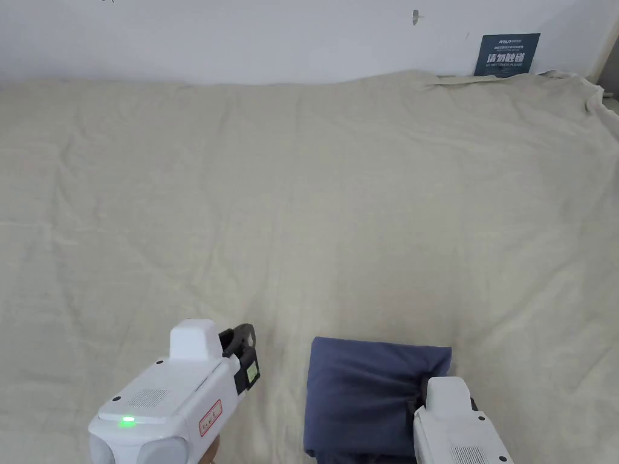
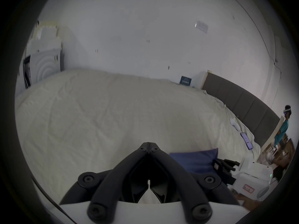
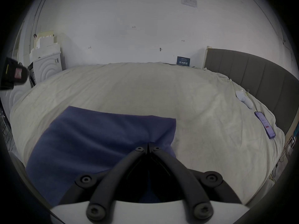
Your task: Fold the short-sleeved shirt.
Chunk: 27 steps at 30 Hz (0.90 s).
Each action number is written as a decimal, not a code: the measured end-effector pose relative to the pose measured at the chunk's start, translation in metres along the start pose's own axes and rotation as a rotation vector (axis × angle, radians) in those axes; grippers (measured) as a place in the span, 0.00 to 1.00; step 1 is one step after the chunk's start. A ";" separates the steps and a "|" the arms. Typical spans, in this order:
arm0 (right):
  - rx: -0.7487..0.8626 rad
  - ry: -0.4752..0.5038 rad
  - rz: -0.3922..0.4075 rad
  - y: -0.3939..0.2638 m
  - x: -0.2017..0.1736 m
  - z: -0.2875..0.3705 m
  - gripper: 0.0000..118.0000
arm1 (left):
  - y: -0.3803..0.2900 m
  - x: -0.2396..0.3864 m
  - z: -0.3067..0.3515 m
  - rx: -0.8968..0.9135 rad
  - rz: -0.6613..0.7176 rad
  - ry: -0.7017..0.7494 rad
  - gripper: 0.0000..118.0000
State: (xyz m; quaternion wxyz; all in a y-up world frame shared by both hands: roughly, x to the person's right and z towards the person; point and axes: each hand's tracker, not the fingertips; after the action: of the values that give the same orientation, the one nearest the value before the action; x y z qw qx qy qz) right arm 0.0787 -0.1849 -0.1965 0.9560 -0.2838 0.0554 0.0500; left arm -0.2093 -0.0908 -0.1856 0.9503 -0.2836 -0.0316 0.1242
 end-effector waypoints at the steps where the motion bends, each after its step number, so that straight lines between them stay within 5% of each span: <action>1: -0.007 0.000 -0.008 0.002 0.001 0.001 0.00 | -0.002 0.001 -0.005 -0.039 0.012 -0.010 0.00; 4: -0.030 0.008 -0.042 0.010 0.002 0.007 0.00 | -0.007 0.003 -0.020 -0.146 0.031 -0.034 0.01; 7: -0.037 0.011 -0.057 0.011 0.003 0.007 0.00 | -0.011 0.006 -0.040 -0.304 0.068 -0.095 0.17; 10: -0.042 0.015 -0.063 0.013 0.004 0.008 0.00 | -0.019 0.013 -0.058 -0.398 0.087 -0.142 0.62; 12: -0.044 0.019 -0.067 0.007 0.010 0.000 0.00 | -0.024 0.017 -0.068 -0.440 0.082 -0.179 0.76; 19: -0.035 0.024 -0.054 -0.002 0.016 -0.007 0.00 | -0.031 0.034 -0.093 -0.516 0.051 -0.210 0.73; 24: -0.036 0.037 -0.056 -0.005 0.020 -0.009 0.00 | -0.026 0.032 -0.095 -0.557 0.075 -0.293 0.52; 27: -0.038 0.038 -0.052 -0.006 0.021 -0.010 0.00 | -0.024 0.036 -0.095 -0.570 0.084 -0.272 0.30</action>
State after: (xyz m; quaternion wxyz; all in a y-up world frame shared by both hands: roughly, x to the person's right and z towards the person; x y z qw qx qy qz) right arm 0.0990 -0.1943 -0.2042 0.9502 -0.3041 0.0653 0.0206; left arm -0.1567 -0.1518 -0.2522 0.8137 -0.5203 -0.1802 0.1862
